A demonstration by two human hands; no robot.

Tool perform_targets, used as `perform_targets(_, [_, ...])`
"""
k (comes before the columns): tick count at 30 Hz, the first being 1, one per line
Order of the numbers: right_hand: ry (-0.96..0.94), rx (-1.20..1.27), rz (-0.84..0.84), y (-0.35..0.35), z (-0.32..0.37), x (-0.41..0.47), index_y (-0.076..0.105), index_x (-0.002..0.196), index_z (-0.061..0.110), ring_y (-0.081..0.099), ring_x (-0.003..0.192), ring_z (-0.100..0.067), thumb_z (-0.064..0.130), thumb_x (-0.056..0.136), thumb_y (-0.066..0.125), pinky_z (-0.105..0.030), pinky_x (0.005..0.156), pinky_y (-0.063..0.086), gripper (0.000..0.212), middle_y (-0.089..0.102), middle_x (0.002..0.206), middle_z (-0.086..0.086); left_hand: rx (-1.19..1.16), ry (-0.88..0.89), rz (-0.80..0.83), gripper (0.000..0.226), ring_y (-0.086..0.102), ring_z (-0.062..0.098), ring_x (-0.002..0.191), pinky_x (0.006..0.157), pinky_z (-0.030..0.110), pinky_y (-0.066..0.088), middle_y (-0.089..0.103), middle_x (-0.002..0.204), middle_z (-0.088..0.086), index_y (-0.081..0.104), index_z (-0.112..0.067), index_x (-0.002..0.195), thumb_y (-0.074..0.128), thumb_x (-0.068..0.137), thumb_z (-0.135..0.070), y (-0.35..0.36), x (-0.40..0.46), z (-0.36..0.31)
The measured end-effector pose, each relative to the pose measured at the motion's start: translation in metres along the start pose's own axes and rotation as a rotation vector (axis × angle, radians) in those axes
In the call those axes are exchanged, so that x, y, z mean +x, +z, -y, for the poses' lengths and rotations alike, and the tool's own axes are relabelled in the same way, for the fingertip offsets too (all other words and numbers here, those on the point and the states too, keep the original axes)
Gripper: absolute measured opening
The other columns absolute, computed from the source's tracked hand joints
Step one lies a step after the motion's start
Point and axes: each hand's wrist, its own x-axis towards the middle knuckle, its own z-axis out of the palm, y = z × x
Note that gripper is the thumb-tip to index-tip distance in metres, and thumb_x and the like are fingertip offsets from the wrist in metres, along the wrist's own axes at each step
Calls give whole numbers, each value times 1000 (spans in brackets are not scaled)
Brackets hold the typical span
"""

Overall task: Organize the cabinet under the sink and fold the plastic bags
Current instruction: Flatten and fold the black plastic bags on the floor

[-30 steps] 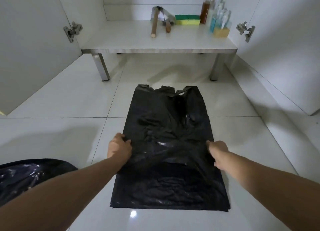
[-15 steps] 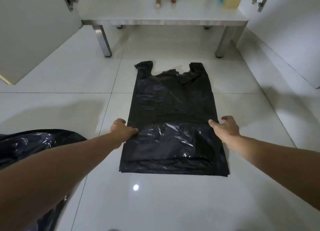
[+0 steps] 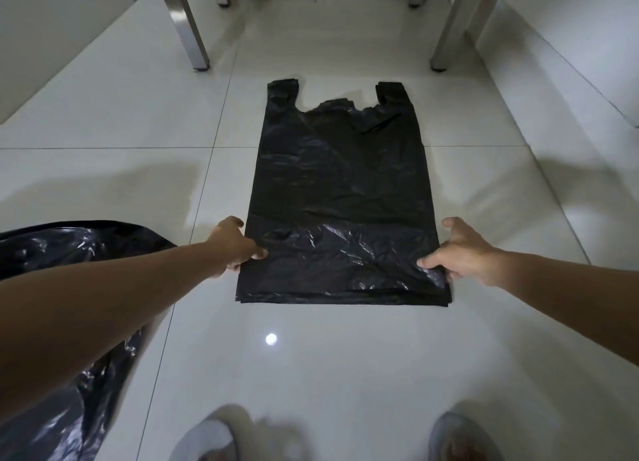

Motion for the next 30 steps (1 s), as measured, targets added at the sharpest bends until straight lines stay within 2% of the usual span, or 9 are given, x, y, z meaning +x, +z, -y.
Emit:
perform_targets(3, [-29,-95,5,1,-5,-6,34,132,17,60,86,-28,0,74,82,-36,60,58,78,54,101,-14,49,5,9,82,58,30,79,52,32,48,58,112,22,38,-11,137,81,70,5,1,0,9])
perform_targets(5, [-57,-109,-29,1,-8,-9,34,136,15,60,85,-28,1,72,83,-41,70,58,82,54,97,-12,67,20,-24,85,60,33,80,53,32,49,59,111,23,41,-13,137,84,65,4,0,-1,14])
perform_targets(10, [-152,-156,-106,4,-13,-15,39,132,13,62,70,-25,5,66,88,-41,70,59,83,60,83,-10,216,104,-115,86,62,29,89,61,31,49,62,109,16,43,-17,137,88,64,-8,7,-6,19])
perform_targets(15, [-194,-281,-139,7,-17,-17,37,128,9,65,72,-31,12,66,89,-44,74,58,80,64,85,-12,304,152,-125,84,59,29,92,68,35,49,60,108,14,41,-17,140,84,69,-7,11,-14,17])
perform_targets(18, [-189,-412,-131,7,-15,-21,35,129,9,62,91,-34,20,65,89,-42,80,54,85,61,101,-12,459,228,-199,73,49,33,114,86,39,45,47,127,14,38,-14,139,73,75,-12,14,-23,15])
perform_targets(20, [-221,-486,-144,0,-6,-23,35,135,8,57,107,-37,28,68,87,-38,88,47,87,53,120,-15,535,387,-284,67,41,33,121,96,42,40,39,132,13,40,-13,136,66,74,-16,18,-30,11])
perform_targets(23, [-384,-571,-112,-28,20,-31,39,138,10,58,107,-32,31,79,80,-33,86,45,75,51,126,-13,563,645,-327,66,33,31,132,111,45,28,34,145,10,40,-13,139,65,79,-24,31,-34,-5])
perform_targets(27, [-529,-656,-53,-53,50,-36,51,130,11,63,94,-25,22,90,69,-28,78,44,45,62,118,-8,659,805,-245,58,14,25,147,121,43,8,22,158,6,33,-16,147,51,94,-31,60,-30,-32])
perform_targets(30, [-554,-595,-38,-25,59,-20,56,130,10,63,107,-26,21,94,62,-28,91,46,38,65,123,-9,851,875,-160,56,-2,22,150,122,45,1,7,163,4,22,-17,152,33,101,-38,82,-19,-37])
